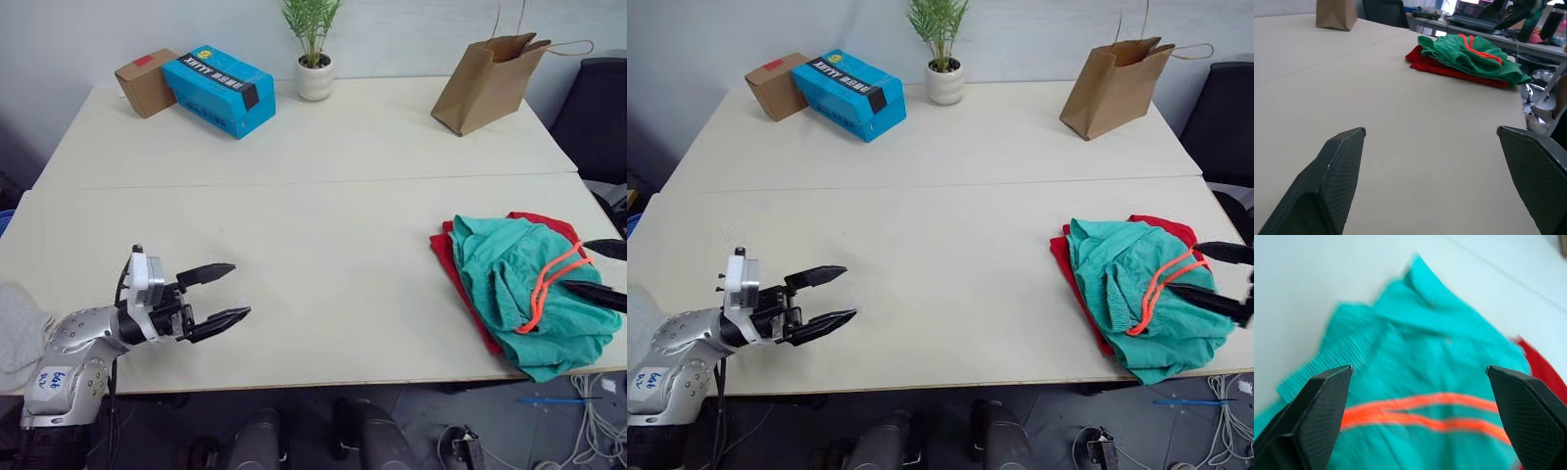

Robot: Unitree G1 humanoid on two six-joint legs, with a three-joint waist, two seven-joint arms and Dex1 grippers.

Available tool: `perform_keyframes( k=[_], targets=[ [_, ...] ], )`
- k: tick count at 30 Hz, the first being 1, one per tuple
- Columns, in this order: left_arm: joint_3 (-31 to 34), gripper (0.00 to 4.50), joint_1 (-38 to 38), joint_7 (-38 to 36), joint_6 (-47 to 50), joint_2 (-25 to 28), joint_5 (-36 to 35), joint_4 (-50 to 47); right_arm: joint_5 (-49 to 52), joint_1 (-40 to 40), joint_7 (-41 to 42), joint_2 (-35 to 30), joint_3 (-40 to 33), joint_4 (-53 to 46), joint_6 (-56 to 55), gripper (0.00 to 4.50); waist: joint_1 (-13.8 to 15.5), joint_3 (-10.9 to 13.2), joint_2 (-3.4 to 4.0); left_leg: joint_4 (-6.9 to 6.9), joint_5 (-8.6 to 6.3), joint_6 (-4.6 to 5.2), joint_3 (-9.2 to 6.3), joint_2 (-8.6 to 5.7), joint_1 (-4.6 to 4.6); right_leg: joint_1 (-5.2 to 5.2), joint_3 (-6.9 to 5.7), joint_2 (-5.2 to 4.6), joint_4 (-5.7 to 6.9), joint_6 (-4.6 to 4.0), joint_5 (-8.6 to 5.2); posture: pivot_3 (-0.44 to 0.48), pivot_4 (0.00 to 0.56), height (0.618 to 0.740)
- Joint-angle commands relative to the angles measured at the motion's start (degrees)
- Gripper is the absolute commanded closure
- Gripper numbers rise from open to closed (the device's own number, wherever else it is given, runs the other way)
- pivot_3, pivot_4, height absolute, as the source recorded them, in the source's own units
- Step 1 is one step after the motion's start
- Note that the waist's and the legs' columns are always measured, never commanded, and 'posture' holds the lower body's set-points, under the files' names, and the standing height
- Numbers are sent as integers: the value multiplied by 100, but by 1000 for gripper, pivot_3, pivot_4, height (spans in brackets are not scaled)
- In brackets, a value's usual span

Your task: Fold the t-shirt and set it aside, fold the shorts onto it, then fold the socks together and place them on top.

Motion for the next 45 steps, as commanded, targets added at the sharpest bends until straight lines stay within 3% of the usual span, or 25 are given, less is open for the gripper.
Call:
perform_keyframes(
  k=[1,6,11,19,24,28,36,41,45],
  targets=[
    [462,0,226,271,-112,14,2,-71,102,14,-340,765,454,-1127,-642,14,-18,1,-2,-3,9,14,0,0,1,-2,2,0,5,-1,0,0,150,740],
    [1292,0,1245,960,-416,-298,121,-579,-244,-113,-396,1998,1504,-1538,-1937,14,-15,2,-1,-8,16,-19,1,6,4,-8,1,3,15,-6,-4,0,150,740],
    [2527,0,2455,2021,-743,-1092,86,-1176,-193,-119,-396,2808,2269,-1656,-2508,14,-16,1,-20,6,-10,22,1,4,3,0,1,-4,10,-6,-3,0,150,740],
    [4325,0,4193,3799,-523,-2528,-408,-1400,442,22,-168,2978,2857,-2227,-2114,14,-7,-15,-52,17,-31,11,-10,3,2,5,-1,-8,-2,-21,-10,0,150,740],
    [4631,0,4882,4539,49,-2990,-784,-1447,612,46,9,2981,3026,-2442,-2108,14,-10,-29,-90,18,-36,10,-11,4,0,5,-1,-3,-11,-18,-20,0,150,740],
    [4511,0,5048,4629,439,-2639,-908,-1689,592,-1,-40,3000,3175,-2440,-2038,14,53,-40,-109,26,-42,0,-30,3,-3,8,-7,6,-21,-18,-29,0,150,740],
    [4418,0,5013,5002,2087,-602,-676,-2130,911,-368,-68,2941,3333,-2603,-1460,14,47,-51,-116,16,-50,-14,-33,41,-11,23,0,53,-75,-36,-10,0,150,740],
    [3844,0,4632,5316,2748,284,185,-1902,953,-413,-167,3009,3461,-2859,-1238,14,-23,-53,-120,11,-56,-3,-11,42,2,-7,9,44,6,-53,-36,0,150,740],
    [3578,0,4292,5297,2944,568,687,-1595,895,-381,-267,2996,3453,-2888,-1196,14,-22,-53,-118,10,-51,-22,-12,49,13,-10,4,49,27,-70,-47,0,150,740]
  ],
)
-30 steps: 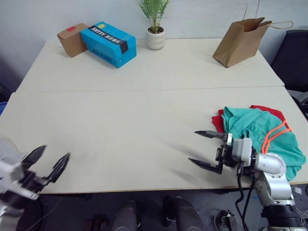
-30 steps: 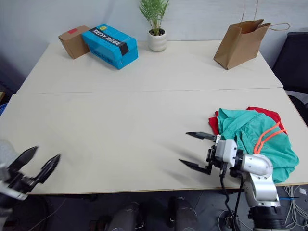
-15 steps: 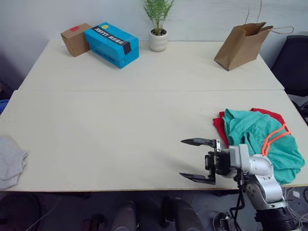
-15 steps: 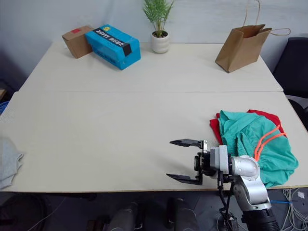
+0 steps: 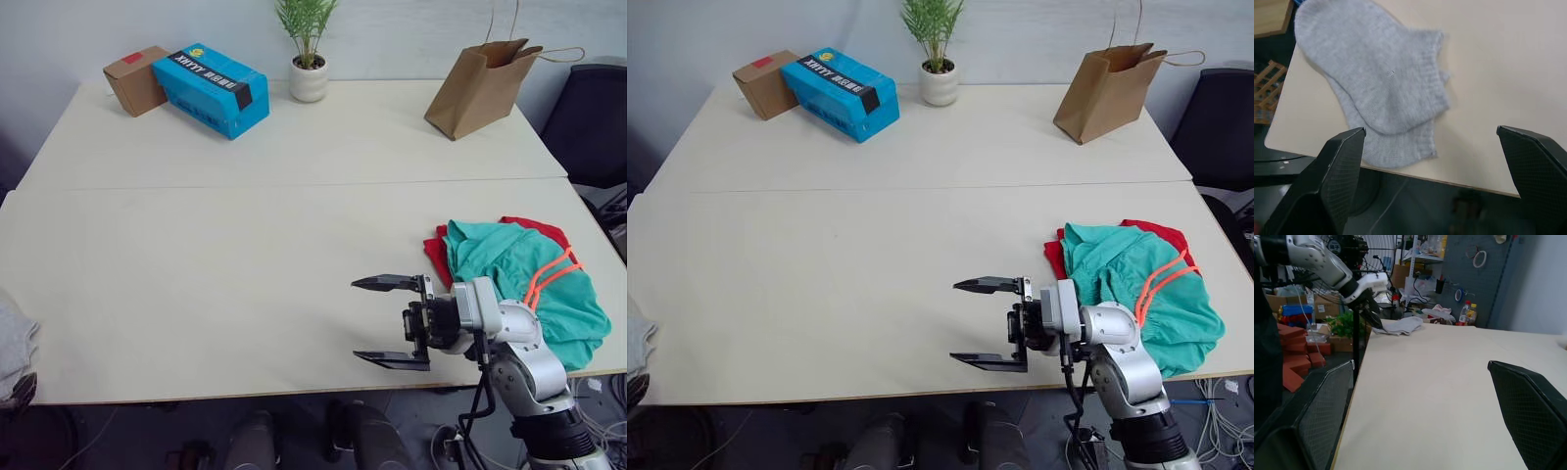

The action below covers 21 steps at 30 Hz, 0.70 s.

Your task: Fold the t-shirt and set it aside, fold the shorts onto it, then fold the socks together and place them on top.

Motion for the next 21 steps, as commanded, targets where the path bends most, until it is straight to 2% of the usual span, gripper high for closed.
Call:
perform_keyframes(
  k=[1,4,9,10,11,14,21],
  targets=[
    [-132,0,-236,-107,73,169,487,381,71,24,-109,18,-72,-205,6,14,0,0,1,1,2,-1,0,0,5,4,0,0,1,-2,0,0,150,740],
    [-318,0,-446,-370,82,307,717,788,12,41,-131,15,-73,-153,-38,14,9,1,2,1,-9,-35,1,1,19,12,1,-1,1,-14,6,0,150,740],
    [-372,0,-841,-721,-230,462,1134,1582,-72,116,-162,24,-133,-23,-163,14,15,-1,5,-5,-6,-40,0,3,30,16,2,-1,3,-22,6,0,150,740],
    [-403,418,-936,-806,-308,480,1188,1711,-82,129,-158,27,-140,5,-189,0,15,-1,5,-9,-6,-40,1,2,32,16,3,-1,3,-22,6,0,150,740],
    [-458,612,-1081,-896,-459,471,1221,1856,-90,154,-139,31,-142,43,-231,0,15,-1,4,-10,-6,-41,1,2,32,16,2,-1,5,-24,5,0,150,740],
    [-670,1625,-1394,-1126,-759,469,1365,2257,-128,256,-18,33,-119,152,-392,0,14,-3,5,-16,-5,-41,1,2,34,17,3,-3,6,-24,5,0,150,740],
    [-738,3819,-1527,-1313,-755,507,1703,2482,-226,415,68,79,-150,407,-796,0,-6,-3,6,-16,-3,-46,5,2,48,21,6,-4,15,-24,5,0,150,740]
  ],
)
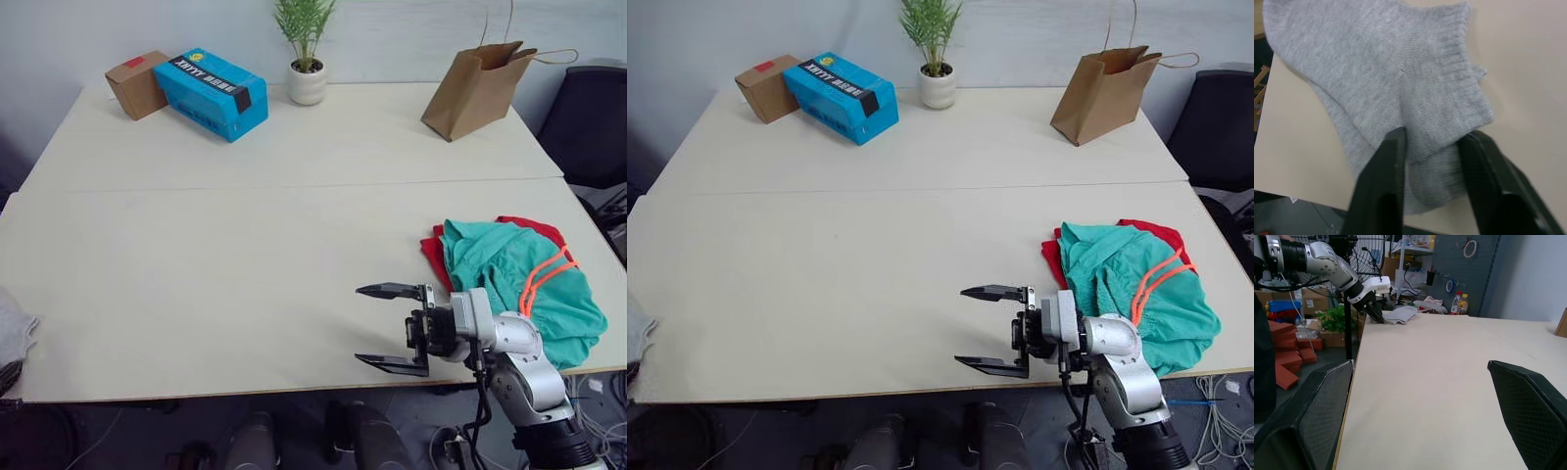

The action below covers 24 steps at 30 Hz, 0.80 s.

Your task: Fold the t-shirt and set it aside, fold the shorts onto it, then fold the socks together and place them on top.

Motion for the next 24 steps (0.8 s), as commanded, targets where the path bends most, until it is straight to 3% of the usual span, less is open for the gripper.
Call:
perform_keyframes(
  k=[1,2,7,12,18,24],
  targets=[
    [67,4174,-34,-108,-32,49,195,171,-5,85,77,71,-132,124,-319,0,-1,0,0,-1,0,-1,0,0,4,2,1,0,2,-1,0,0,150,740],
    [62,4484,-82,-184,-78,42,174,169,-16,102,86,73,-148,185,-381,0,7,0,3,0,1,-2,1,0,5,2,2,0,5,-1,-1,0,150,740],
    [40,4484,-343,-741,-101,-142,-290,-471,-63,220,143,-16,-212,383,-578,0,25,0,3,1,3,-5,0,-1,5,3,2,-1,8,-2,-1,0,150,740],
    [-684,4484,-574,-1158,386,-112,-747,-1811,-103,341,180,-251,-427,467,-666,0,40,-2,0,3,4,-3,-1,-7,4,8,3,-11,7,0,0,0,150,740],
    [-2202,4484,-1696,-993,1176,-268,-1120,-2749,-100,265,220,-842,-996,760,-627,0,35,0,3,4,27,15,2,-11,11,12,6,-10,21,2,1,0,150,740],
    [-3933,4484,-3031,-952,1499,-699,-890,-2436,-163,175,202,-1169,-1273,939,-600,0,42,0,4,1,46,15,15,-10,27,11,25,8,40,3,1,0,150,740]
  ],
)
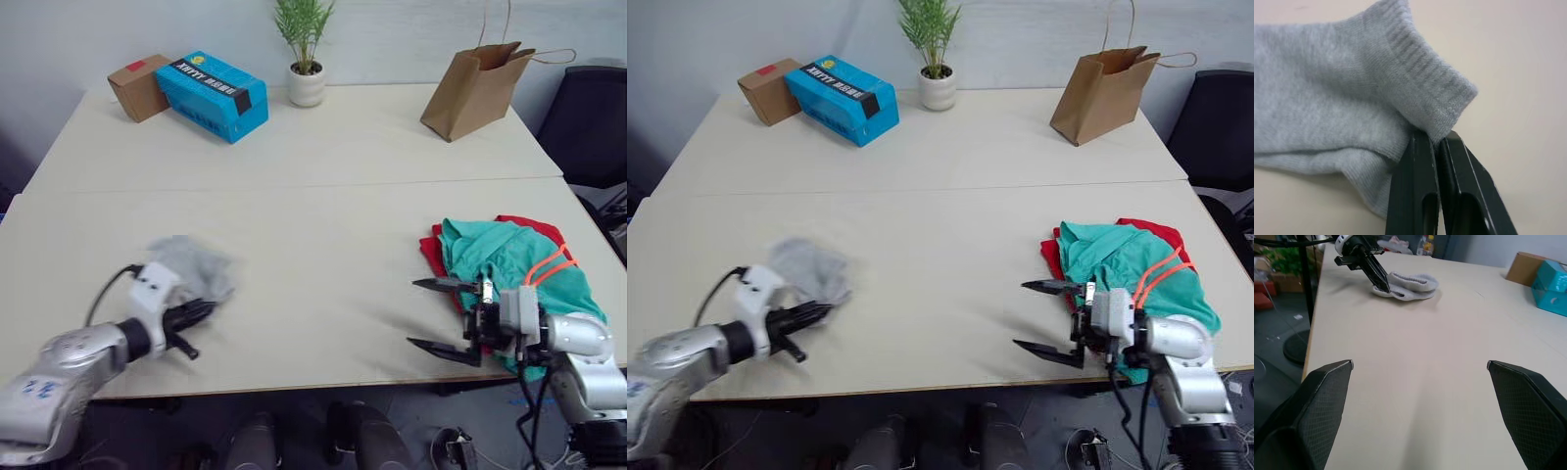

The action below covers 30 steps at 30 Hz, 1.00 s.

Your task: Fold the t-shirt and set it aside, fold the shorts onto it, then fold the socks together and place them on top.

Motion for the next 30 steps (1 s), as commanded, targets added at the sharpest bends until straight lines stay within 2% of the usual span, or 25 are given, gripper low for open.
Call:
perform_keyframes(
  k=[1,4,9,12,15,17,20,23,25,27,30],
  targets=[
    [-866,4484,-627,-41,60,-152,210,249,-34,-39,-76,-31,-129,-111,-35,0,10,0,0,0,3,-3,-1,0,0,0,1,3,2,0,0,0,150,740],
    [-1367,4484,-1095,-35,28,-391,353,506,-59,-42,-317,-33,-135,-327,128,0,12,-1,1,0,9,-5,0,-1,2,-2,8,5,8,0,0,0,150,740],
    [-1702,4484,-1417,-368,97,-549,252,670,-80,172,-784,-49,-93,-982,549,0,59,-1,2,1,11,-5,0,-2,0,-2,13,5,8,2,0,0,150,740],
    [-1658,3799,-1423,-668,-125,-594,135,673,-99,390,-1070,-41,-91,-1402,797,0,93,-1,2,-2,15,-14,0,-2,0,-4,14,5,8,3,-1,0,150,740],
    [-1551,2877,-1412,-1063,-458,-590,-1,575,-99,493,-1321,-29,-37,-1746,1052,0,116,-1,2,2,14,-12,1,-3,-1,-5,15,5,8,3,-1,0,150,740],
    [-1243,2259,-1417,-1466,-660,-400,-194,588,-98,431,-1482,-21,54,-1931,1254,0,114,-1,2,3,13,-7,1,-3,-1,-4,18,5,9,3,-1,0,150,740],
    [-496,2259,-1677,-2029,-516,44,-696,1021,33,212,-1646,-3,325,-2240,1746,0,97,-1,1,1,15,-11,1,1,-3,-11,18,10,14,0,-2,0,150,740],
    [-241,2259,-2050,-2593,-478,694,-756,1677,-17,-17,-2074,136,710,-2506,2376,0,96,0,0,2,21,-21,-2,1,-3,-20,18,12,30,-9,-9,0,150,740],
    [-522,2259,-2481,-2639,-1059,863,-176,2321,-296,-111,-2200,290,1168,-2575,2524,0,113,-1,1,-4,23,-24,-3,-1,-1,-20,17,11,31,-9,-13,0,150,740],
    [-737,2259,-3049,-2514,-1769,700,358,3138,-617,-249,-2333,497,1604,-2506,2566,0,147,0,0,-3,22,-21,-6,-3,-4,-18,16,10,29,-6,-16,0,150,740],
    [-1117,2854,-3833,-2429,-2527,351,1038,4517,-1196,-477,-2227,747,2300,-2158,2325,0,155,-1,-6,8,17,-7,-8,-11,-15,-18,14,3,29,0,-14,0,150,740]
  ],
)
